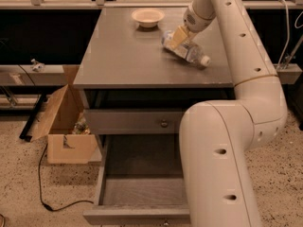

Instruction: Pick blue plastic bottle from middle drawer and place on counter

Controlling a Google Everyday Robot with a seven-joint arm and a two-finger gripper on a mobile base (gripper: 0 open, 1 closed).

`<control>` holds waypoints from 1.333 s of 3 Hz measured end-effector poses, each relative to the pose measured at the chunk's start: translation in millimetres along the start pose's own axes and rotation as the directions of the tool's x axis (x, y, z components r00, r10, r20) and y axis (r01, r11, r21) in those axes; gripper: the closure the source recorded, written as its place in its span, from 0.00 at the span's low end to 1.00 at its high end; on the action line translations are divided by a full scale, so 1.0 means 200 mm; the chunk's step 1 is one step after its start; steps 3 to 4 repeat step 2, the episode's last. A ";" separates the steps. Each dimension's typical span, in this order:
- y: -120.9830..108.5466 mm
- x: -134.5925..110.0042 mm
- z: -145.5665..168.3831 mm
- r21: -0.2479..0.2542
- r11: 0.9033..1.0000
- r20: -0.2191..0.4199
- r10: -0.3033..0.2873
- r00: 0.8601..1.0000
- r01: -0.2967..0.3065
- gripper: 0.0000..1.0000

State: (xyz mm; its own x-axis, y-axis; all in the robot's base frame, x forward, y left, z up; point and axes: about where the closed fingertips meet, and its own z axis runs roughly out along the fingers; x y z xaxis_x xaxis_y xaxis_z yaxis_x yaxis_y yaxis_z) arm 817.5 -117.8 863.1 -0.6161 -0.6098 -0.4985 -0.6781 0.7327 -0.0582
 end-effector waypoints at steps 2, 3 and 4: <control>-0.14 0.02 -0.44 0.146 0.987 0.038 0.068 0.997 -0.073 0.00; -0.14 0.02 -0.44 0.146 0.987 0.038 0.068 0.997 -0.073 0.00; -0.14 0.02 -0.44 0.146 0.987 0.038 0.068 0.997 -0.073 0.00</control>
Offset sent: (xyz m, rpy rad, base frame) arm -0.0573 -0.0769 0.1125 -0.0652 -0.1133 -0.1966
